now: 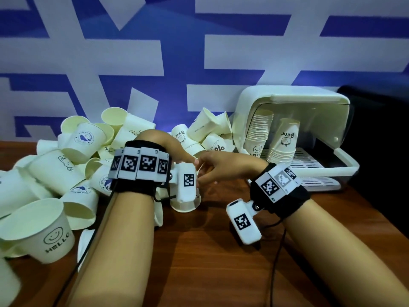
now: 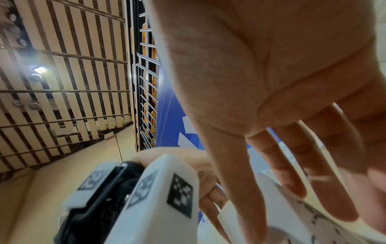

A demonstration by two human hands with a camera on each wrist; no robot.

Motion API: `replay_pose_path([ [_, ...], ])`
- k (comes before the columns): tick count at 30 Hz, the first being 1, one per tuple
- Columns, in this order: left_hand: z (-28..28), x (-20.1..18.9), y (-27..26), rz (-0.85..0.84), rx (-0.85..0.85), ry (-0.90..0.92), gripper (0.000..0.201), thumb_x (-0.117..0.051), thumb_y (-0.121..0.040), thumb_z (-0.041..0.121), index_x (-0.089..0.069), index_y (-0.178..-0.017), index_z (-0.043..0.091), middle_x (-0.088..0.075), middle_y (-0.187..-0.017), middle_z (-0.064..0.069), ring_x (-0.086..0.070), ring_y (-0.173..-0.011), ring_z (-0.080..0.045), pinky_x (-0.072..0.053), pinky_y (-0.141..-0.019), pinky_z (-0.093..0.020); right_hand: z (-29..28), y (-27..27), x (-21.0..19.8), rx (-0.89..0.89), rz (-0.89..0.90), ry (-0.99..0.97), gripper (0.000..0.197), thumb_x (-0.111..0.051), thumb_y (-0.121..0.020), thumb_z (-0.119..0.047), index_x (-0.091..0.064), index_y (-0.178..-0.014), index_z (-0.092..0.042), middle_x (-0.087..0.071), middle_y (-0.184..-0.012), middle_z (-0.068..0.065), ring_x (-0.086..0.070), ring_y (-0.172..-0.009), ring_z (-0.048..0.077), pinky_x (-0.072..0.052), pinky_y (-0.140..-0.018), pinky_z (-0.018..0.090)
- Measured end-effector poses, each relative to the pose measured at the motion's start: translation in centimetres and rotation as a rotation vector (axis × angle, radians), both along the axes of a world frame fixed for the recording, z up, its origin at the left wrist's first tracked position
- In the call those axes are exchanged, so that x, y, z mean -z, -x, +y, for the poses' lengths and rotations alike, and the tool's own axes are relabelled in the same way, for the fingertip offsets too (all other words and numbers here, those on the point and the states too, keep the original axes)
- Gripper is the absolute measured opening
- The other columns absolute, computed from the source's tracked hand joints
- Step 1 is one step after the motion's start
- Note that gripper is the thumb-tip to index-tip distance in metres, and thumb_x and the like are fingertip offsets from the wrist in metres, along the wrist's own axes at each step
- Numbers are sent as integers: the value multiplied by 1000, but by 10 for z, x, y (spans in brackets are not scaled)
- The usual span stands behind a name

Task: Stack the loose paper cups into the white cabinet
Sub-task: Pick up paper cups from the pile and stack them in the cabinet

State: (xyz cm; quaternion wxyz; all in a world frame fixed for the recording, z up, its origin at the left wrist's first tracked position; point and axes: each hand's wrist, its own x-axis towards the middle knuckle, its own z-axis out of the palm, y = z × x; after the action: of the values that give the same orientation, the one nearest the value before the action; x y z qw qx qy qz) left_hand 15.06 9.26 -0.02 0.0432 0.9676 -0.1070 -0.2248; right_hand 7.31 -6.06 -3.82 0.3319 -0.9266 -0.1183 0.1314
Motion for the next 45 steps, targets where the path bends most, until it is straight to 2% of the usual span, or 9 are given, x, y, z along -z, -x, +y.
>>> replay_pose_path([
  [6, -6, 6, 1, 58, 106, -16, 94, -55, -36, 87, -66, -107, 27, -70, -104, 4, -67, -93, -16, -52, -92, -38, 5, 1, 6, -53, 49, 16, 28, -71, -87, -17, -57, -107, -4, -68, -103, 25, -60, -69, 14, -51, -64, 21],
  [11, -10, 0, 10, 44, 154, 51, 54, -49, -84, 69, -62, -108, 21, -62, -102, 1, -61, -93, -20, -49, -90, -32, 1, 2, -1, -17, 50, -10, 35, -72, -85, -18, -56, -112, -4, -69, -96, 13, -61, -62, 6, -51, -67, 23],
  [15, -9, -7, 17, 28, 213, 171, 42, -47, -89, 62, -58, -102, 24, -56, -97, 3, -59, -83, -20, -51, -85, -34, -9, 5, -12, 7, 45, -28, 21, -74, -85, -23, -57, -97, -18, -65, -82, -3, -61, -63, 3, -48, -66, 22],
  [17, -8, -10, 19, 5, 236, 270, 41, -49, -89, 60, -60, -102, 23, -59, -92, 3, -61, -79, -16, -50, -78, -29, -17, 7, -20, 42, 25, -9, 26, -75, -84, -28, -59, -101, -17, -67, -89, -1, -64, -69, 6, -50, -69, 24],
  [21, -14, -11, 21, 57, 265, 585, 43, -59, -86, 53, -62, -108, 16, -66, -101, 0, -68, -88, -17, -55, -89, -32, -37, 16, -41, 100, 1, -10, 39, -74, -83, -31, -60, -116, -14, -69, -107, 4, -65, -79, 11, -51, -70, 23],
  [24, -28, -15, 29, 48, 297, 791, 33, -57, -92, 38, -62, -110, 10, -67, -103, -2, -69, -89, -15, -56, -74, -21, -56, 25, -55, 173, -47, -64, 36, -78, -80, -27, -61, -110, -17, -72, -100, 5, -66, -78, 12, -46, -66, 24],
  [30, -74, -8, 38, 42, 387, 1192, 25, -57, -95, 22, -59, -116, 9, -65, -112, -5, -64, -101, -13, -50, -98, -31, -106, 48, -76, 343, -211, -116, 45, -80, -76, -18, -60, -116, -21, -72, -99, 4, -65, -80, 14, -47, -61, 21],
  [39, -156, -17, 41, -16, 586, 1290, 37, -57, -94, 12, -51, -131, 12, -56, -131, 0, -52, -122, -10, -43, -106, -29, -178, 55, -70, 685, -479, -190, 66, -83, -66, 0, -56, -123, -21, -65, -116, 2, -60, -112, 20, -49, -99, 42],
  [45, -187, 5, 33, -35, 624, 1312, 50, -58, -94, 11, -42, -140, 16, -46, -145, -1, -43, -133, -12, -34, -114, -41, -193, 50, -61, 782, -563, -169, 66, -81, -63, 7, -55, -118, -17, -59, -117, 4, -58, -110, 20, -50, -94, 36],
])
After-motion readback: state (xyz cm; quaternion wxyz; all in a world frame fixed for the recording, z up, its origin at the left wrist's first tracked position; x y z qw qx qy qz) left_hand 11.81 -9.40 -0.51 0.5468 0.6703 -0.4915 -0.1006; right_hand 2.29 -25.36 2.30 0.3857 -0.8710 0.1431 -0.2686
